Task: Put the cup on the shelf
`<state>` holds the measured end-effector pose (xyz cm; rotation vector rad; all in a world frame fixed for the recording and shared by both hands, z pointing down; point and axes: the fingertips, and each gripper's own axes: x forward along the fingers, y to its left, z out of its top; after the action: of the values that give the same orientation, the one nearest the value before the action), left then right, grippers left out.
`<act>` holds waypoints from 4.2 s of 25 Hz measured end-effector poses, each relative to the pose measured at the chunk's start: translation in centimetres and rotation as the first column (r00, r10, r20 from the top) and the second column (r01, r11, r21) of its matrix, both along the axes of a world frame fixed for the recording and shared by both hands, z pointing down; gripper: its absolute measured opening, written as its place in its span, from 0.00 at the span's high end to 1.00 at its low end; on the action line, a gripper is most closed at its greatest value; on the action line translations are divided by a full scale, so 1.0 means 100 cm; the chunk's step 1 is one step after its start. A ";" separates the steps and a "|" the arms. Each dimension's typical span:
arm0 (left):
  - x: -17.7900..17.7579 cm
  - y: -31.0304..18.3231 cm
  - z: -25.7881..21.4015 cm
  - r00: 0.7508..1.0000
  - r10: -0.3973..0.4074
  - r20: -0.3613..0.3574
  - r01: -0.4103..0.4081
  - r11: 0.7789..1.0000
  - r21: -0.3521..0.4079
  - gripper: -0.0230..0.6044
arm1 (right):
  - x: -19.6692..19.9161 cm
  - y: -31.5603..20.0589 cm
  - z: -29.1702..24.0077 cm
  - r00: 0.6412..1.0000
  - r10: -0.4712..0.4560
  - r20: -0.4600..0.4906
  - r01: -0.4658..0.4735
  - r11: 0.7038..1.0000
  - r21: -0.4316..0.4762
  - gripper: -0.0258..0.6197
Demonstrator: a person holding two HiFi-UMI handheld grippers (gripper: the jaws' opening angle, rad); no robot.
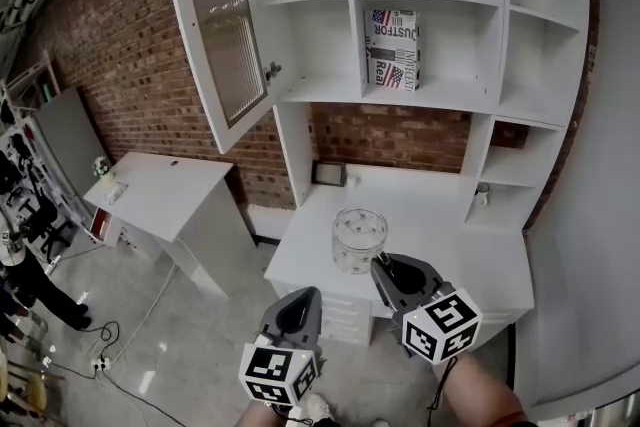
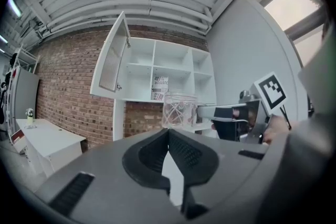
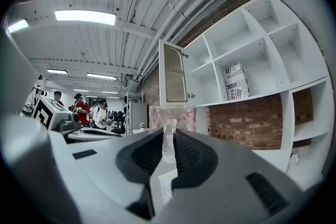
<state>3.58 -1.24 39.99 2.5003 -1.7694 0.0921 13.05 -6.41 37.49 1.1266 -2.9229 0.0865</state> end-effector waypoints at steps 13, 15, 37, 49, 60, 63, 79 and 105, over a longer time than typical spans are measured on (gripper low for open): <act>-0.028 -0.032 -0.015 1.000 0.018 -0.005 -0.018 1.000 0.026 0.96 | -0.031 -0.029 -0.009 1.000 0.014 -0.002 -0.014 1.000 -0.007 0.91; -0.036 -0.039 -0.015 1.000 0.025 -0.009 -0.025 0.999 0.027 0.96 | -0.039 -0.036 -0.009 1.000 0.022 -0.003 -0.022 1.000 -0.007 0.91; -0.136 -0.126 -0.014 0.985 0.171 0.004 -0.171 0.985 0.031 0.96 | -0.144 -0.128 -0.020 0.988 0.152 0.000 -0.152 0.988 0.009 0.91; -0.149 -0.151 -0.015 0.978 0.207 0.005 -0.207 0.978 0.033 0.96 | -0.156 -0.175 -0.043 0.981 0.191 -0.022 -0.190 0.981 0.046 0.91; -0.145 -0.208 -0.019 0.981 0.195 0.011 -0.195 0.980 0.042 0.96 | -0.156 -0.258 -0.072 0.981 0.189 -0.036 -0.186 0.979 0.082 0.91; -0.138 -0.227 -0.025 0.981 0.194 0.010 -0.194 0.980 0.039 0.96 | -0.154 -0.281 -0.075 0.983 0.182 -0.037 -0.178 0.981 0.078 0.91; -0.102 -0.329 -0.045 0.980 0.198 0.031 -0.200 0.976 0.088 0.96 | -0.138 -0.397 -0.100 0.982 0.187 -0.030 -0.184 0.979 0.086 0.91; -0.112 -0.410 -0.038 0.980 0.195 0.035 -0.197 0.978 0.071 0.96 | -0.152 -0.538 -0.100 0.945 0.313 -0.098 -0.316 0.949 -0.014 0.91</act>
<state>-7.65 -42.20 36.17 2.7331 -1.5583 0.0745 -2.19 -60.22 27.46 1.5379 -2.6260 0.0744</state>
